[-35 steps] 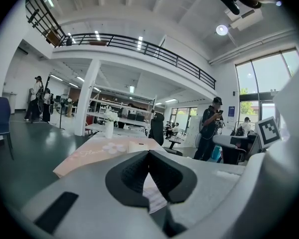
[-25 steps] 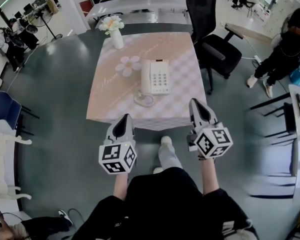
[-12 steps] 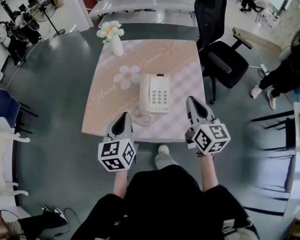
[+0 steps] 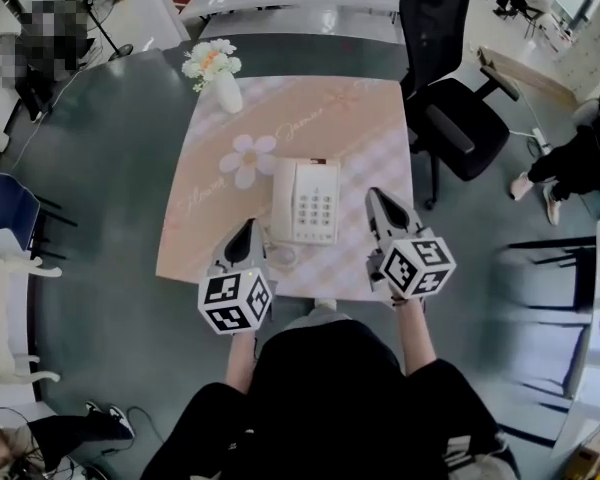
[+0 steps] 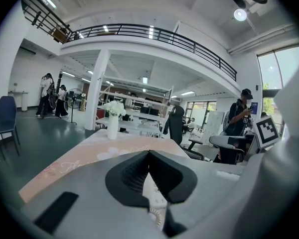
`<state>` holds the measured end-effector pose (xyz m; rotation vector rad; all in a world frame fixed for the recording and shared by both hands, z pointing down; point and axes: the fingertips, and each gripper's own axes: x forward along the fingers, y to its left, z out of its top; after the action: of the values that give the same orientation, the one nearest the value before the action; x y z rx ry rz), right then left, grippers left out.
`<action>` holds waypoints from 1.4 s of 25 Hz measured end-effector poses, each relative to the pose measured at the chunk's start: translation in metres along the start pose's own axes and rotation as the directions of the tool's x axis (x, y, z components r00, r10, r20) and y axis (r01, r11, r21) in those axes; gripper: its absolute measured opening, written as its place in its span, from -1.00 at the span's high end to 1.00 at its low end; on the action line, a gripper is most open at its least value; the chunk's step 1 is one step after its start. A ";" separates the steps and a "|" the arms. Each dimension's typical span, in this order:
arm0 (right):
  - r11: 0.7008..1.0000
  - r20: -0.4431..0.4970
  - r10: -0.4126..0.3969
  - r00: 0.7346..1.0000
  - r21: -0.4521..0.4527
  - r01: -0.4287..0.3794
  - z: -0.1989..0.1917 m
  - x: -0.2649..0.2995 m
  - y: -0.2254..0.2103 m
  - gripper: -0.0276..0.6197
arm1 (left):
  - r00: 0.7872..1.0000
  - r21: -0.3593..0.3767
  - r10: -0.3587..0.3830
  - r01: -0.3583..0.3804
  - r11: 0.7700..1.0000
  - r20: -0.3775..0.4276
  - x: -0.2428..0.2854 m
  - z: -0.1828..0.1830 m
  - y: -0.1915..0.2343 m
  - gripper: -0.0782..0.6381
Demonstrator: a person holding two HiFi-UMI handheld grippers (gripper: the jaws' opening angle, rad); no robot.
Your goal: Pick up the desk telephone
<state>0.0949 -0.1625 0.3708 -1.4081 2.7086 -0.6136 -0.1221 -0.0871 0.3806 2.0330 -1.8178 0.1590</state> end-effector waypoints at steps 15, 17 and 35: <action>0.994 -0.150 -0.006 0.989 0.107 0.022 -0.050 0.061 -0.022 0.94 | 0.972 -0.043 -0.056 0.048 0.998 -0.229 0.066 -0.041 0.018 0.78; 0.995 -0.185 0.000 0.983 0.101 0.019 -0.060 0.067 -0.024 0.94 | 0.965 -0.051 -0.075 0.064 0.997 -0.252 0.073 -0.044 0.020 0.78; 0.890 -0.334 0.041 0.942 0.440 0.117 -0.131 0.100 -0.044 0.33 | 0.892 -0.302 -0.262 0.152 0.941 -0.368 0.124 -0.081 0.023 0.07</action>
<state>0.0441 -0.2210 0.5223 -1.3261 2.5027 -1.5032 -0.1122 -0.1738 0.5028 1.8264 -1.2829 0.2387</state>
